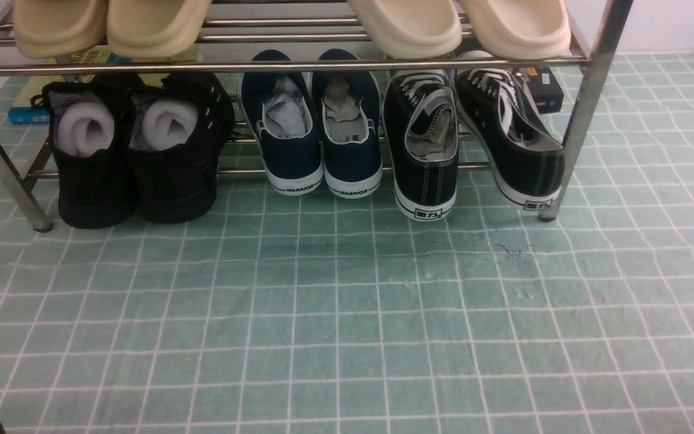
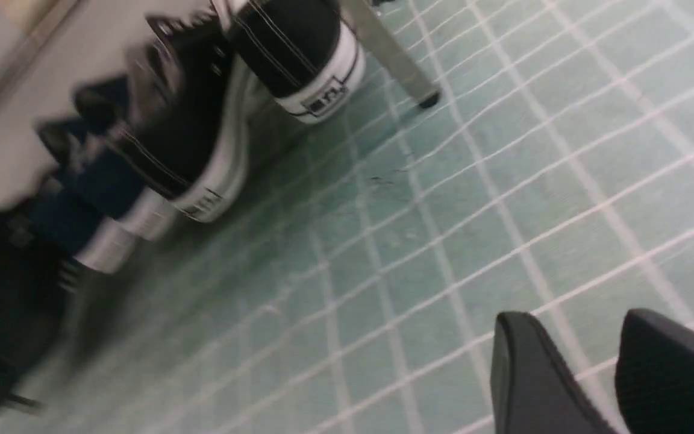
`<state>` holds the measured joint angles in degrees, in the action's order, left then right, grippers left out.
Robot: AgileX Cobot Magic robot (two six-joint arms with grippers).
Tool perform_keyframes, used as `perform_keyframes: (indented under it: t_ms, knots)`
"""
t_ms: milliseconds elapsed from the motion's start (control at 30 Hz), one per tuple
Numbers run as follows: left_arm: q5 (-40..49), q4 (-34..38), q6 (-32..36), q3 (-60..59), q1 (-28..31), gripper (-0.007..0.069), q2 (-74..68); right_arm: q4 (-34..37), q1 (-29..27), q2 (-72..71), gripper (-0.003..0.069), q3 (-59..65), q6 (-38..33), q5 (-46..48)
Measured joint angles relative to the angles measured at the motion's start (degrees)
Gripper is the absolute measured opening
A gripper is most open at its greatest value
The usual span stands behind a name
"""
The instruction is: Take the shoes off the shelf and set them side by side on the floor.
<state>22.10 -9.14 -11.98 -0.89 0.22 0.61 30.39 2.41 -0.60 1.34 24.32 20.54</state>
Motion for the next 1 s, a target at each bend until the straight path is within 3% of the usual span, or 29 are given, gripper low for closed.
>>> perform_keyframes:
  t_ms: [167, 267, 433, 467, 533, 633, 700, 800, 833, 867, 1000]
  knots:
    - [0.0, 0.0, 0.0, 0.0, 0.0, 0.0242, 0.0, 9.9, 0.0, 0.0, 0.0239, 0.0, 2.4, -1.4]
    - [0.0, 0.0, 0.0, 0.0, 0.0, 0.0242, 0.0, 11.9, 0.0, 0.0, 0.0239, 0.0, 1.4, -1.8]
    - [0.0, 0.0, 0.0, 0.0, 0.0, 0.0242, 0.0, 11.8, 0.0, 0.3, 0.0190, -6.4, -8.2, -2.2]
    - [0.0, 0.0, 0.0, 0.0, 0.0, 0.0242, 0.0, 10.3, 0.0, 2.1, 0.0136, -11.2, -13.8, -2.3]
    - [0.0, 0.0, 0.0, 0.0, 0.0, 0.0242, 0.0, 8.2, 0.0, 5.6, 0.0078, -15.1, -17.8, -1.0]
    - [0.0, 0.0, 0.0, 0.0, 0.0, 0.0242, 0.0, 4.0, 0.0, 15.0, -0.0010, -23.8, -22.9, 7.4]
    - [0.0, 0.0, 0.0, 0.0, 0.0, 0.0242, 0.0, 2.4, 0.0, 20.2, -0.0013, -26.9, -24.0, 13.5]
    - [0.0, 0.0, 0.0, 0.0, 0.0, 0.0242, 0.0, -1.9, 0.0, 33.0, -0.0007, -34.9, -24.9, 29.8]
    - [0.0, 0.0, 0.0, 0.0, 0.0, 0.0242, 0.0, -2.2, 0.0, 33.7, -0.0007, -35.3, -24.9, 29.8]
    - [0.0, 0.0, 0.0, 0.0, 0.0, 0.0242, 0.0, -4.1, 0.0, 39.1, -0.0004, -38.1, -25.2, 37.0]
    - [0.0, 0.0, 0.0, 0.0, 0.0, 0.0242, 0.0, -5.3, 0.0, 48.4, 0.0000, -41.2, -28.6, 45.3]
